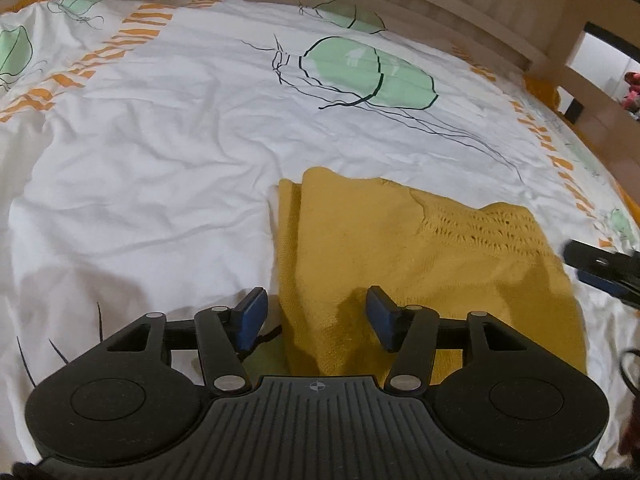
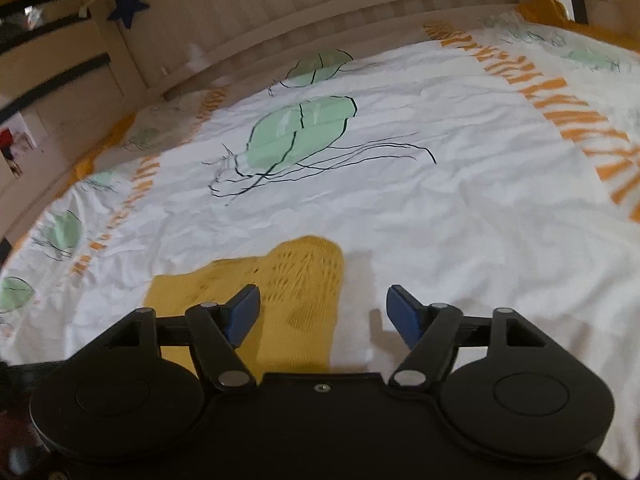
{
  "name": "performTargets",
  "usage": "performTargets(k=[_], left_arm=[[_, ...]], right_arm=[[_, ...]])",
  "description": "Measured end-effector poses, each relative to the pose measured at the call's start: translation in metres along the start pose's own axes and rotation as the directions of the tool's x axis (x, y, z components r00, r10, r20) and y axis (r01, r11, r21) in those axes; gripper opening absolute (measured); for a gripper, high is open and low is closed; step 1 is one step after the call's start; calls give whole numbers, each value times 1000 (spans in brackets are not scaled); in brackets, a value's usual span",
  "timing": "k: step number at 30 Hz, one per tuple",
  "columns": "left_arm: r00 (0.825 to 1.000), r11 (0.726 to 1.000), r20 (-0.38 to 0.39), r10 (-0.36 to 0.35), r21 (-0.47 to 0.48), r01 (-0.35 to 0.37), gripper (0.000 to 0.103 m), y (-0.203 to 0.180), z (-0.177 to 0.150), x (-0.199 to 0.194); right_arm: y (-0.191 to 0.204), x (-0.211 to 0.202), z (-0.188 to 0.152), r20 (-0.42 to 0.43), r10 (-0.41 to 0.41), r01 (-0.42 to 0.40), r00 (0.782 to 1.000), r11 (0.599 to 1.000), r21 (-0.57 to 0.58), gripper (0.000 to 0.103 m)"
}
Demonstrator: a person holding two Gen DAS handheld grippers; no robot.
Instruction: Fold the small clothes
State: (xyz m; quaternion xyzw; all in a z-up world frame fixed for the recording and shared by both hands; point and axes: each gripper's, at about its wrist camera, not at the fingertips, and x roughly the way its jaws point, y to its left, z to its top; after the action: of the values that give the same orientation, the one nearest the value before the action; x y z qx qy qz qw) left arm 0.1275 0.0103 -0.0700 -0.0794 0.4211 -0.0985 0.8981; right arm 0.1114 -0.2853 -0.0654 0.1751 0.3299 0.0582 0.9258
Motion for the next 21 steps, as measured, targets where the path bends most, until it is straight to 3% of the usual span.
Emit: performTargets(k=[4, 6, 8, 15, 21], left_arm=[[1000, 1000, -1, 9, 0, -9, 54, -2, 1, 1], [1000, 1000, -1, 13, -3, -13, 55, -3, 1, 1], [1000, 1000, -4, 24, -4, -24, 60, -3, 2, 1], [997, 997, -9, 73, 6, -73, 72, -6, 4, 1], [994, 994, -23, 108, 6, -108, 99, -3, 4, 3]], right_arm=[[5, 39, 1, -70, -85, 80, 994, 994, -70, 75], [5, 53, -3, -92, -113, 104, 989, 990, -94, 88], [8, 57, -5, -84, -136, 125, 987, 985, -116, 90], [5, 48, -3, -88, -125, 116, 988, 988, -104, 95], [1, 36, -1, -85, -119, 113, 989, 991, -71, 102]])
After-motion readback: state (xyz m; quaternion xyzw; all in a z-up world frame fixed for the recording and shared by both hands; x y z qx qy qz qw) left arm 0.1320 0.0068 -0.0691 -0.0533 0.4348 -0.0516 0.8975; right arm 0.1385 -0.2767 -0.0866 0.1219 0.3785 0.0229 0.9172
